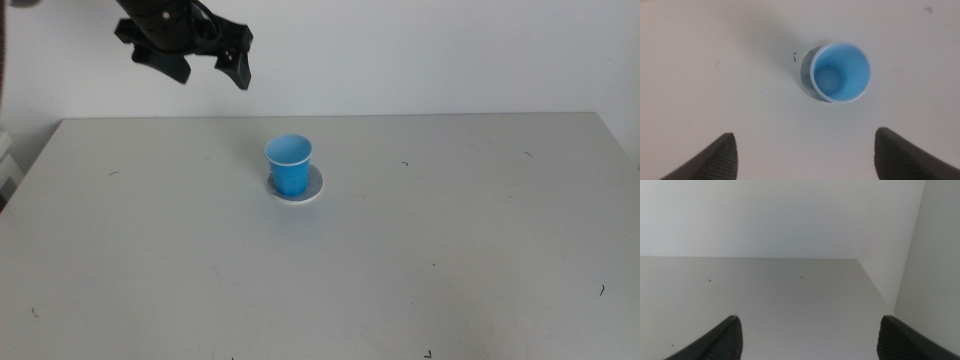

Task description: Place an empty cup on a cup mat.

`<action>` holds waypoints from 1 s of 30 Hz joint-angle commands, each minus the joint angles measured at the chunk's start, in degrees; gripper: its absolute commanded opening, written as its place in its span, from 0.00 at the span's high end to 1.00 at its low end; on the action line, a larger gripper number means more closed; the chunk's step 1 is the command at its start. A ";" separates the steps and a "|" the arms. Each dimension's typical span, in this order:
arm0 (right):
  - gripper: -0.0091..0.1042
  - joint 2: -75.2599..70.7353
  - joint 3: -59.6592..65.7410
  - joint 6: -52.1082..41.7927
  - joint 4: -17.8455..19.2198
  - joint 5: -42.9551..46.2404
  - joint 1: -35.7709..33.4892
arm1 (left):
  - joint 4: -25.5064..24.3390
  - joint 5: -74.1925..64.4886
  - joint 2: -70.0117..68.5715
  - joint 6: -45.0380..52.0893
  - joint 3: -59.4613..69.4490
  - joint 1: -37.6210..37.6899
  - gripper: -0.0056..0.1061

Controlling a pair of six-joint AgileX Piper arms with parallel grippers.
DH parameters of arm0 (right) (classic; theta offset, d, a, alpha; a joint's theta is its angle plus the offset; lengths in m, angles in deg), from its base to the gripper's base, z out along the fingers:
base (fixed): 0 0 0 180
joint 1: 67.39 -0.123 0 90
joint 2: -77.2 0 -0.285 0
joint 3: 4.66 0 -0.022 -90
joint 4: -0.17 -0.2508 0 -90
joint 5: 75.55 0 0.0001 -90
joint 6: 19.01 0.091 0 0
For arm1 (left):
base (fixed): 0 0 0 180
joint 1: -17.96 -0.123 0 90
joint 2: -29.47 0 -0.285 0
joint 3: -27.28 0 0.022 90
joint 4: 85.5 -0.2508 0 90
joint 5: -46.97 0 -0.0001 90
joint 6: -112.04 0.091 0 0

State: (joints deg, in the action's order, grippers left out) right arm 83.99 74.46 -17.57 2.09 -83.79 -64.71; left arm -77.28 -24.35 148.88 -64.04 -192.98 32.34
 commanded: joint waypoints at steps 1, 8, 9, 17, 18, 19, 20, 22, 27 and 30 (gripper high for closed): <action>0.09 -1.10 -0.66 -0.49 0.52 4.47 -0.11 | 1.55 -3.83 -7.61 0.58 -1.57 -0.03 0.02; 0.09 -1.10 -0.66 -0.49 0.52 4.47 -0.11 | 0.43 -3.83 -17.35 5.72 -1.31 -0.03 0.02; 0.09 -1.10 -0.66 -0.49 0.52 4.47 -0.11 | 0.78 -3.83 -18.83 6.54 -0.65 -0.03 0.02; 0.09 -1.10 -0.66 -0.49 0.52 4.47 -0.11 | -2.68 -0.28 -34.78 4.57 17.51 -0.03 0.02; 0.09 -1.10 -0.66 -0.49 0.52 4.47 -0.11 | -3.46 2.07 -37.50 4.57 21.09 -0.08 0.02; 0.09 -1.10 -0.66 -0.49 0.52 4.47 -0.11 | -4.21 4.79 -40.28 4.57 24.85 -0.10 0.02; 0.09 -1.10 -0.66 -0.49 0.52 4.47 -0.11 | -4.77 7.93 -42.53 4.57 28.66 -0.10 0.02; 0.09 -1.10 -0.66 -0.49 0.52 4.47 -0.11 | -5.54 14.99 -48.20 4.57 36.16 -0.10 0.02; 0.09 -1.10 -0.66 -0.49 0.52 4.47 -0.11 | -7.53 34.03 -63.52 4.57 56.47 -0.15 0.02; 0.09 -1.10 -0.66 -0.49 0.52 4.47 -0.11 | -8.57 43.70 -70.09 4.57 67.01 -0.91 0.02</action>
State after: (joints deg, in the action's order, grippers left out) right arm 83.99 74.46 -17.57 2.09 -83.79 -64.71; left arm -85.50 9.51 82.35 -58.61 -129.20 32.00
